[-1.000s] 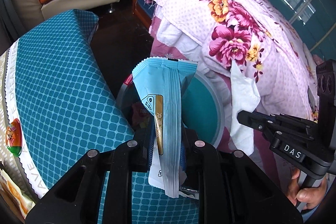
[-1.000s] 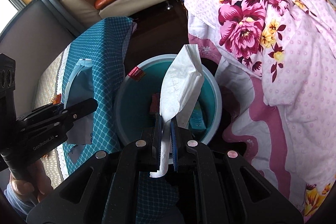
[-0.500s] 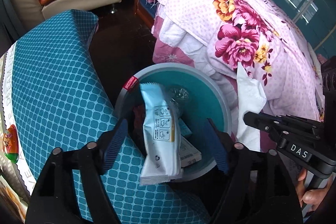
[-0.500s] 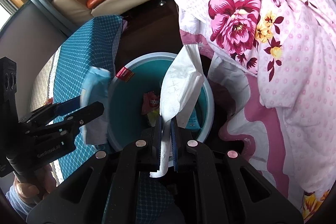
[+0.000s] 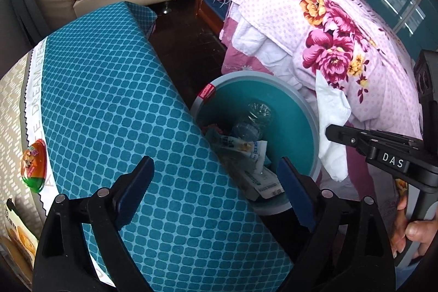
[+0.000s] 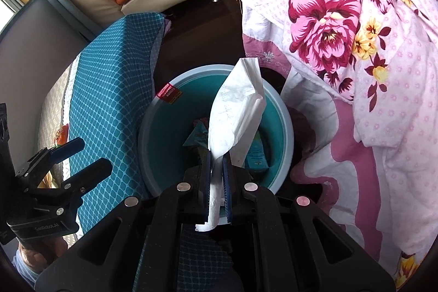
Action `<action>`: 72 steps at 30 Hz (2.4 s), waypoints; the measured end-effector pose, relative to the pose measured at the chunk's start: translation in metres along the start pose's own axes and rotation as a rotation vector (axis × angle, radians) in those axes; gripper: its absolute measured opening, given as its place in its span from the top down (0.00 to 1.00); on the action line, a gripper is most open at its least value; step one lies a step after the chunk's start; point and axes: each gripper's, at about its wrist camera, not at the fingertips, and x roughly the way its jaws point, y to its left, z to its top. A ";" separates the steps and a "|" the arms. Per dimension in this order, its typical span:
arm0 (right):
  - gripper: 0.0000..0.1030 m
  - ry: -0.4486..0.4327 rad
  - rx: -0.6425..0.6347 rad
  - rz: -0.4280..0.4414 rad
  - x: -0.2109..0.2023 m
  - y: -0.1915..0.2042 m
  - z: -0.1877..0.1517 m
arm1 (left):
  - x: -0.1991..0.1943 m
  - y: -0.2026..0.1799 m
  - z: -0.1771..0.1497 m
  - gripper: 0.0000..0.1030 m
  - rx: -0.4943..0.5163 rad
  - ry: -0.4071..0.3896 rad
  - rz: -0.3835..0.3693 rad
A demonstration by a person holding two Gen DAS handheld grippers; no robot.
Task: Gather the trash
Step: 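Carry the blue wrapper and tissue over the teal bin and open both tools, then grasp the clear bread bag with the left tool while the right tool grasps the yellow cake wrapper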
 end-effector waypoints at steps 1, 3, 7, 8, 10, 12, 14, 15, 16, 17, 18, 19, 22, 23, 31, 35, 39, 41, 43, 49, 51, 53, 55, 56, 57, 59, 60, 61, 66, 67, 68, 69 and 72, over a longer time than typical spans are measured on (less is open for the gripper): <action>0.92 0.002 -0.003 0.000 0.001 0.002 0.001 | -0.001 0.002 -0.001 0.11 -0.001 -0.001 0.005; 0.92 0.006 -0.006 0.001 0.003 0.006 0.002 | -0.003 0.006 -0.004 0.11 -0.003 -0.001 0.008; 0.90 0.010 -0.011 -0.004 0.006 0.015 0.003 | -0.005 0.013 -0.008 0.11 -0.009 -0.001 0.014; 0.90 0.013 -0.012 -0.005 0.006 0.017 0.003 | -0.005 0.015 -0.008 0.11 -0.011 0.000 0.014; 0.89 0.019 -0.015 -0.012 0.008 0.021 0.003 | -0.005 0.018 -0.009 0.11 -0.018 0.001 0.012; 0.87 0.025 -0.008 -0.014 0.009 0.023 0.003 | -0.006 0.021 -0.010 0.11 -0.024 0.002 0.008; 0.49 0.023 0.001 -0.021 0.008 0.022 0.004 | -0.007 0.024 -0.011 0.11 -0.029 0.005 0.005; 0.42 0.013 0.001 -0.033 0.007 0.024 0.003 | -0.007 0.026 -0.012 0.11 -0.031 0.005 0.004; 0.39 0.011 0.001 -0.042 0.006 0.026 0.003 | -0.008 0.028 -0.012 0.11 -0.035 0.006 0.002; 0.37 0.015 0.007 -0.043 0.005 0.026 0.003 | -0.010 0.030 -0.014 0.11 -0.040 0.005 -0.001; 0.33 0.022 0.018 -0.045 0.005 0.025 0.004 | -0.011 0.032 -0.015 0.11 -0.045 0.005 -0.004; 0.27 0.026 0.023 -0.058 0.003 0.024 0.004 | -0.013 0.034 -0.016 0.11 -0.050 0.004 -0.009; 0.27 0.026 0.014 -0.078 -0.003 0.028 0.002 | -0.018 0.037 -0.019 0.11 -0.060 0.000 -0.018; 0.26 0.031 0.020 -0.072 -0.005 0.029 0.001 | -0.021 0.038 -0.021 0.11 -0.061 -0.003 -0.019; 0.25 0.027 0.012 -0.054 -0.021 0.044 -0.008 | -0.047 0.047 -0.036 0.11 -0.066 -0.033 -0.017; 0.24 0.027 -0.016 -0.038 -0.025 0.062 -0.014 | -0.063 0.059 -0.048 0.11 -0.081 -0.052 0.004; 0.24 0.037 -0.047 -0.024 -0.025 0.085 -0.021 | -0.080 0.083 -0.063 0.11 -0.124 -0.070 0.020; 0.24 0.045 -0.070 -0.016 -0.024 0.099 -0.026 | -0.088 0.096 -0.070 0.11 -0.146 -0.078 0.028; 0.24 0.051 -0.092 -0.009 -0.022 0.113 -0.030 | -0.098 0.110 -0.078 0.11 -0.168 -0.088 0.038; 0.24 0.085 -0.171 0.013 -0.014 0.159 -0.041 | -0.127 0.153 -0.105 0.11 -0.210 -0.118 0.096; 0.24 0.095 -0.196 0.018 -0.010 0.173 -0.045 | -0.135 0.169 -0.115 0.11 -0.225 -0.124 0.120; 0.24 0.107 -0.222 0.025 -0.006 0.189 -0.049 | -0.140 0.185 -0.126 0.11 -0.238 -0.128 0.149; 0.24 0.118 -0.247 0.030 -0.003 0.204 -0.052 | -0.146 0.202 -0.137 0.11 -0.254 -0.131 0.178; 0.24 0.126 -0.266 0.034 0.000 0.214 -0.054 | -0.148 0.211 -0.142 0.11 -0.263 -0.131 0.189; 0.24 0.130 -0.274 0.035 0.002 0.219 -0.055 | -0.149 0.220 -0.148 0.11 -0.270 -0.129 0.196; 0.24 0.146 -0.302 0.037 0.007 0.234 -0.059 | -0.151 0.236 -0.158 0.11 -0.282 -0.126 0.212; 0.24 0.152 -0.313 0.040 0.010 0.240 -0.060 | -0.152 0.244 -0.164 0.11 -0.290 -0.125 0.221; 0.24 0.159 -0.324 0.042 0.013 0.248 -0.062 | -0.152 0.251 -0.169 0.11 -0.299 -0.124 0.226; 0.24 0.198 -0.364 0.049 0.029 0.277 -0.068 | -0.151 0.277 -0.181 0.11 -0.327 -0.126 0.234; 0.24 0.205 -0.370 0.050 0.032 0.282 -0.069 | -0.149 0.279 -0.182 0.11 -0.330 -0.123 0.235; 0.24 0.211 -0.377 0.051 0.035 0.286 -0.071 | -0.148 0.282 -0.182 0.11 -0.330 -0.119 0.232; 0.24 0.215 -0.381 0.051 0.038 0.290 -0.071 | -0.147 0.285 -0.182 0.11 -0.328 -0.117 0.228; 0.24 0.229 -0.392 0.050 0.045 0.300 -0.074 | -0.140 0.289 -0.180 0.11 -0.321 -0.110 0.231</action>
